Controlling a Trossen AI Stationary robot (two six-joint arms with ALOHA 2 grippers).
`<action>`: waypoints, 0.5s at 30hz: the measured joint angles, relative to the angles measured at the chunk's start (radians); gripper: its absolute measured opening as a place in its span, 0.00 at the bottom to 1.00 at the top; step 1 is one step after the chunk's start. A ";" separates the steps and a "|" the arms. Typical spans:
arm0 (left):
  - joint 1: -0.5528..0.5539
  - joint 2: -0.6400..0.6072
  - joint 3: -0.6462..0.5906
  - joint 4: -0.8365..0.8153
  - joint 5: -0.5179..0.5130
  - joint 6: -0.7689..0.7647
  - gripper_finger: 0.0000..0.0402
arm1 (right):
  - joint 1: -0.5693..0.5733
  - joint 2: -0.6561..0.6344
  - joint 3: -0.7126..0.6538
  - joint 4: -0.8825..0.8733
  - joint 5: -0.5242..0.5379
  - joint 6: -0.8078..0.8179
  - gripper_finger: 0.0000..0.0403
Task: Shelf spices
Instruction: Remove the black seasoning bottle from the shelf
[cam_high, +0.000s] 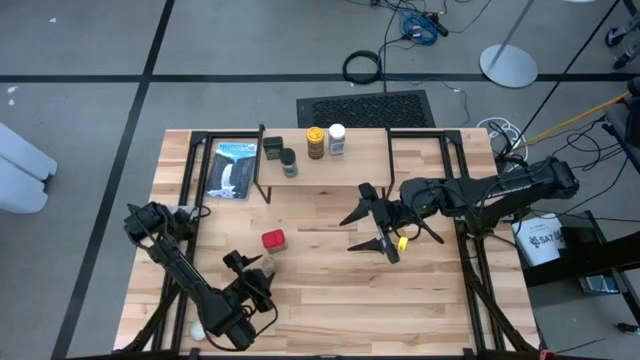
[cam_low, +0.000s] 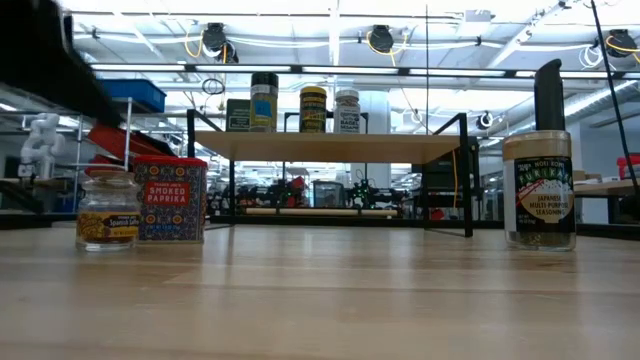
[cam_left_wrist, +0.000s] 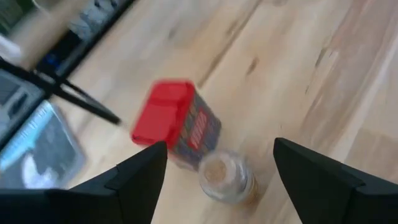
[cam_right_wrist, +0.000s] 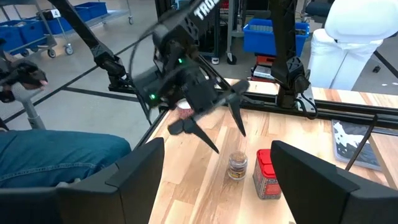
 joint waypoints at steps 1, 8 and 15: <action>0.000 0.000 0.027 -0.038 -0.014 0.000 0.76 | 0.000 0.000 0.000 -0.005 0.001 0.003 0.70; 0.034 -0.070 0.229 -0.267 -0.213 0.000 0.76 | 0.000 0.000 0.000 -0.060 0.081 0.007 0.70; 0.165 -0.261 0.293 -0.277 -0.305 0.251 0.74 | 0.000 0.000 0.000 -0.057 0.106 0.006 0.70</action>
